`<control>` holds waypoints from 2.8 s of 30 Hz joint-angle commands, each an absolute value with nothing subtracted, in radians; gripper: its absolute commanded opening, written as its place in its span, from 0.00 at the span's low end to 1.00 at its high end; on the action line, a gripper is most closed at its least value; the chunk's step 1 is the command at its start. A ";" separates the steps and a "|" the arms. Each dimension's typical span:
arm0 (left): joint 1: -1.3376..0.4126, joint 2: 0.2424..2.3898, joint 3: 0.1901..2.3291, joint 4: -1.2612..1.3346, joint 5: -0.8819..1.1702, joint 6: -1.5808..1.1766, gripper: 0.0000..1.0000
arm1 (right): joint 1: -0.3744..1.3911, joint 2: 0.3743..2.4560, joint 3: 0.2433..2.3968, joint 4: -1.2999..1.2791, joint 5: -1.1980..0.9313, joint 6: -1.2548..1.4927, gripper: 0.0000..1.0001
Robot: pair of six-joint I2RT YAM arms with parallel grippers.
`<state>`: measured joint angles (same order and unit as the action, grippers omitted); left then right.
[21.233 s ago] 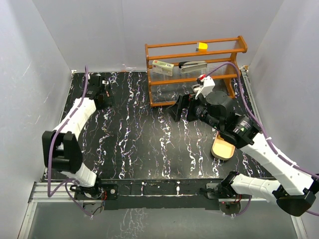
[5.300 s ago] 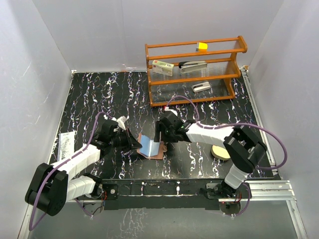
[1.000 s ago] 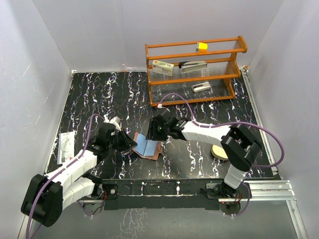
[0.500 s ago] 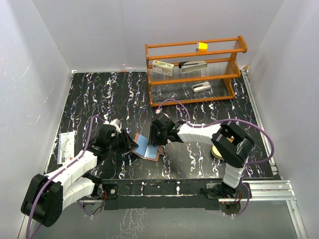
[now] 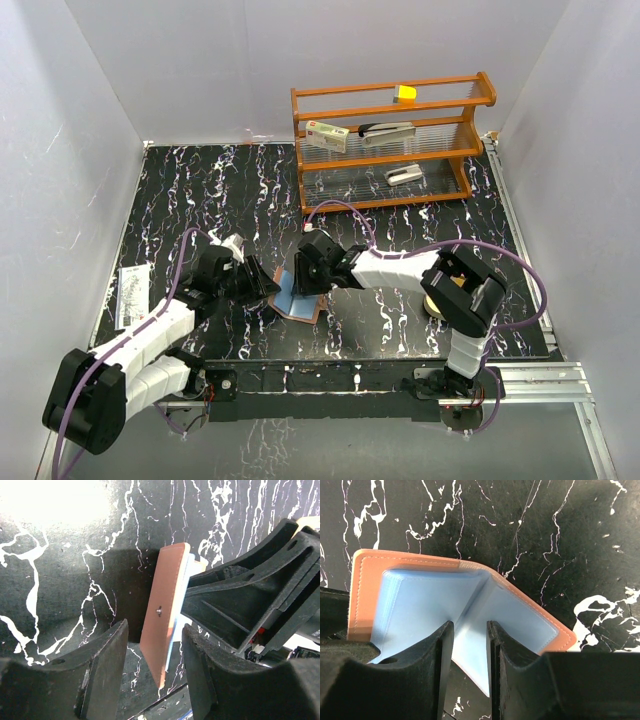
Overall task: Put the credit cards into the card holder
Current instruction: Open the card holder at the center of the board, then pick up the credit card from the storage box.
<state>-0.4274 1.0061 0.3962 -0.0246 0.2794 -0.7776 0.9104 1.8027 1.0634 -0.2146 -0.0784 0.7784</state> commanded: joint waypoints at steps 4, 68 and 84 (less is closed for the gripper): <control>-0.426 0.971 0.438 -0.036 0.321 -0.779 0.47 | 0.915 1.803 1.134 -0.211 -0.066 0.764 0.30; -0.426 0.833 0.640 -0.358 0.435 -0.519 0.00 | 0.358 1.254 0.876 -0.746 0.446 -0.643 0.56; -0.426 0.842 0.640 -0.341 0.474 -0.508 0.00 | 0.308 1.267 0.733 -0.575 0.545 -0.718 0.57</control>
<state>-0.4274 0.8547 0.6132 -0.3519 0.4259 -0.5190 0.3214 1.2633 0.7372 -0.6876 0.4828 -0.6807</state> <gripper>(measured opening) 0.026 0.574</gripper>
